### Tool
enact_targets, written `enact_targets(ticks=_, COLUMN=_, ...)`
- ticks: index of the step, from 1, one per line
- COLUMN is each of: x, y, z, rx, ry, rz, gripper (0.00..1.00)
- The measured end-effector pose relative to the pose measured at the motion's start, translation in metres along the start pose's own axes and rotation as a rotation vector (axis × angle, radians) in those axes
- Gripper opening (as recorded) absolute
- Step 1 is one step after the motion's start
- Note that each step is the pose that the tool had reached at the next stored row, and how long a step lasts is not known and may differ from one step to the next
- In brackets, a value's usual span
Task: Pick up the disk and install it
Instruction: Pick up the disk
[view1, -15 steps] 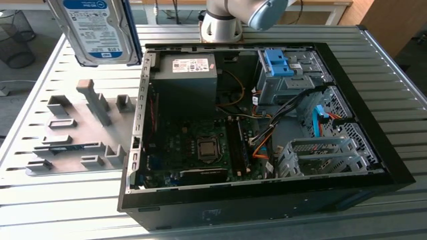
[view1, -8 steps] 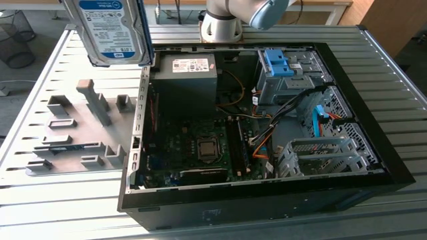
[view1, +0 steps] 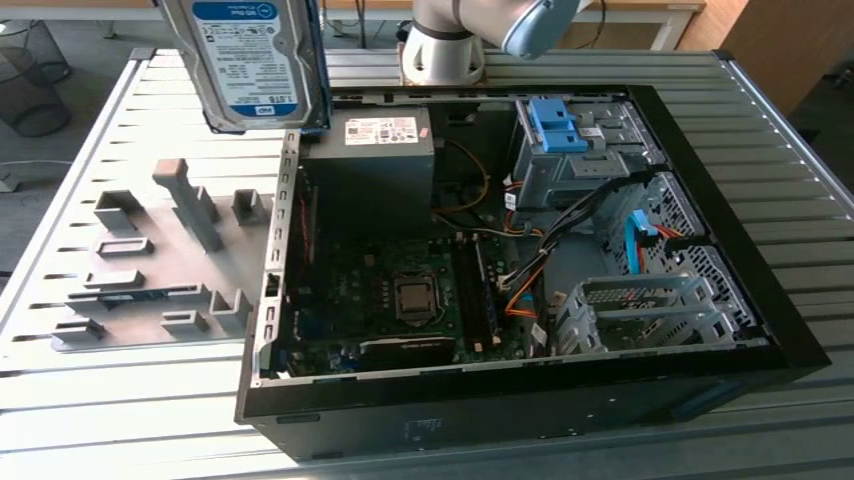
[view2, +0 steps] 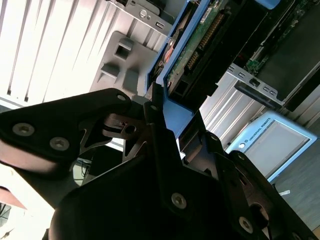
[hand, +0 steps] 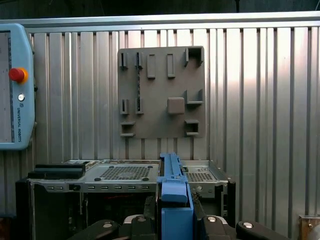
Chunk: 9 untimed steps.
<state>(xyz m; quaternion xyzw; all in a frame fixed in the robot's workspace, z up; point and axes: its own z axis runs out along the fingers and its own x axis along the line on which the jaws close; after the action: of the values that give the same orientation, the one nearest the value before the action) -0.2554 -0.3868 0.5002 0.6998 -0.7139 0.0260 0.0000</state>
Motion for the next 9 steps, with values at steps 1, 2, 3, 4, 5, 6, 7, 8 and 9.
enact_targets(ticks=1, x=0.0000, y=-0.0028, z=0.0001, rx=-0.0001, ry=0.0000, rz=0.000, gripper=0.36)
enact_targets(ticks=2, x=0.0000, y=-0.0057, z=0.0002, rx=-0.0001, ry=0.0000, rz=0.000, gripper=0.36)
enact_targets(ticks=3, x=0.0000, y=-0.0083, z=0.0004, rx=-0.0001, ry=-0.0001, rz=0.000, gripper=0.36)
enact_targets(ticks=4, x=0.0001, y=-0.0110, z=0.0004, rx=-0.0002, ry=0.0000, rz=0.000, gripper=0.36)
enact_targets(ticks=5, x=0.0001, y=-0.0136, z=0.0006, rx=-0.0002, ry=-0.0001, rz=0.000, gripper=0.36)
enact_targets(ticks=6, x=0.0002, y=-0.0162, z=0.0007, rx=-0.0002, ry=-0.0001, rz=0.000, gripper=0.36)
enact_targets(ticks=7, x=0.0003, y=-0.0186, z=0.0008, rx=-0.0003, ry=0.0000, rz=0.000, gripper=0.36)
enact_targets(ticks=8, x=0.0003, y=-0.0207, z=0.0008, rx=-0.0004, ry=0.0000, rz=0.000, gripper=0.36)
enact_targets(ticks=9, x=0.0004, y=-0.0222, z=0.0009, rx=-0.0003, ry=0.0000, rz=0.000, gripper=0.36)
